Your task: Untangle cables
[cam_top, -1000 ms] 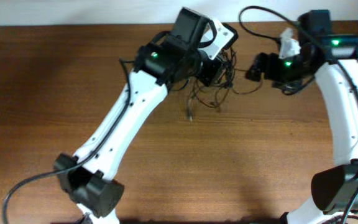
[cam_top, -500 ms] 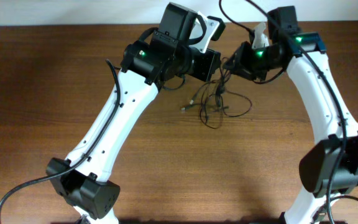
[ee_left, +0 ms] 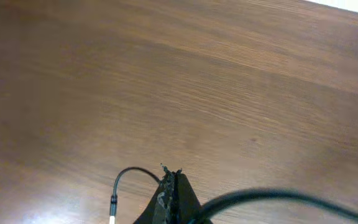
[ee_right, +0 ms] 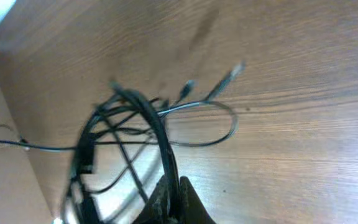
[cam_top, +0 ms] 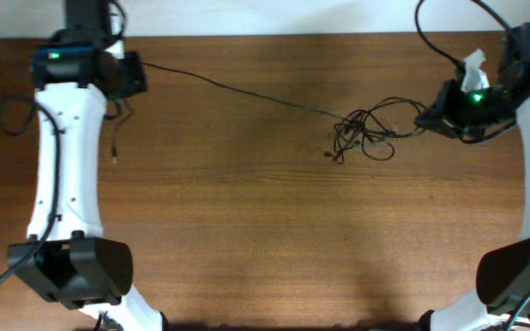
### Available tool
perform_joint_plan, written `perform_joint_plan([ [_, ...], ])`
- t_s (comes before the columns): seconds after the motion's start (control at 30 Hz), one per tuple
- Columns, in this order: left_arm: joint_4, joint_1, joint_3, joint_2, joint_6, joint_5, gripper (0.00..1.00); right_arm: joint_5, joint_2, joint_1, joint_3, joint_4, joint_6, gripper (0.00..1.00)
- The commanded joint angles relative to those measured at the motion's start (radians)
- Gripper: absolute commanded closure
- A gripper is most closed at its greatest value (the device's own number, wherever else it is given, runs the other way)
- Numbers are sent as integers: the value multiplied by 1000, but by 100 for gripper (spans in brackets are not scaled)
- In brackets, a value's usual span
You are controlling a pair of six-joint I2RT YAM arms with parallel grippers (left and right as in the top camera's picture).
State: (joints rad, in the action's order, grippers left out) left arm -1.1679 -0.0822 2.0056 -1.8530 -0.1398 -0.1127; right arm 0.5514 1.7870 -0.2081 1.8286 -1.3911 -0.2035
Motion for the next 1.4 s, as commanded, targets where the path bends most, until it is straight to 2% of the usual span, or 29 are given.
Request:
perform_joint_plan([
  [0.0,-4,-141,5,36,-10,-47,100,-73,-19,-64,2,-19,43,96],
  [0.1,-4,-288,5,36,-23,-95,100,-74,-19,-76,2,-20,43,96],
  [0.13,-5,-362,4,36,-75,-94,100,-74,-18,-76,2,-19,43,96],
  [0.3,35,-494,-36,26,-115,-113,100,-74,-18,-76,2,-19,43,96],
  [0.33,45,-530,-40,6,-178,-176,100,-78,-18,-76,2,-19,43,96],
  [0.37,48,-586,-40,-30,-212,-179,100,-89,-18,-76,2,-19,43,96],
  [0.43,48,-635,-41,-79,-242,-126,100,-88,-18,-76,2,-19,39,96],
  [0.5,40,-637,-41,-119,-211,-16,100,-54,-17,-63,2,-19,39,96],
  [0.57,47,-562,-40,-119,-150,71,100,-50,-16,21,2,-19,39,96],
  [0.67,48,-374,-40,-65,-25,225,100,-51,-13,190,2,8,-11,96],
  [0.8,4,-151,-41,-47,84,329,100,-51,-13,338,2,84,-99,96],
  [0.87,-1,-51,-41,-47,98,372,100,-51,-13,402,2,151,-143,96],
  [0.9,-4,29,-41,-47,167,429,100,-50,-13,441,2,185,-154,95],
  [0.93,-4,77,-41,-47,196,428,98,-51,-13,450,2,194,-154,85],
  [0.97,-4,119,-41,-47,224,423,51,-51,-13,441,2,194,-153,57],
  [1.0,-5,136,-41,-47,224,407,29,-51,-13,426,2,192,-153,37],
  [1.03,-8,149,-41,-47,225,401,14,-51,-13,403,2,189,-153,16],
  [1.07,-14,162,-41,-47,238,404,12,-54,-13,373,2,187,-153,4],
  [1.1,-23,173,-41,-46,265,406,11,-72,-13,348,2,183,-153,0],
  [1.17,-71,220,-41,-47,443,410,10,-116,-13,269,2,151,-148,0],
  [1.2,-109,237,-40,-47,575,446,7,-119,-13,245,2,137,-141,0],
  [1.23,-127,242,-40,-47,653,478,6,-119,-13,234,2,125,-125,0],
  [1.27,-132,243,-40,-47,678,479,0,-122,-13,229,2,117,-115,0],
  [1.37,-190,243,69,-46,649,449,0,-139,-13,226,2,104,-100,0],
])
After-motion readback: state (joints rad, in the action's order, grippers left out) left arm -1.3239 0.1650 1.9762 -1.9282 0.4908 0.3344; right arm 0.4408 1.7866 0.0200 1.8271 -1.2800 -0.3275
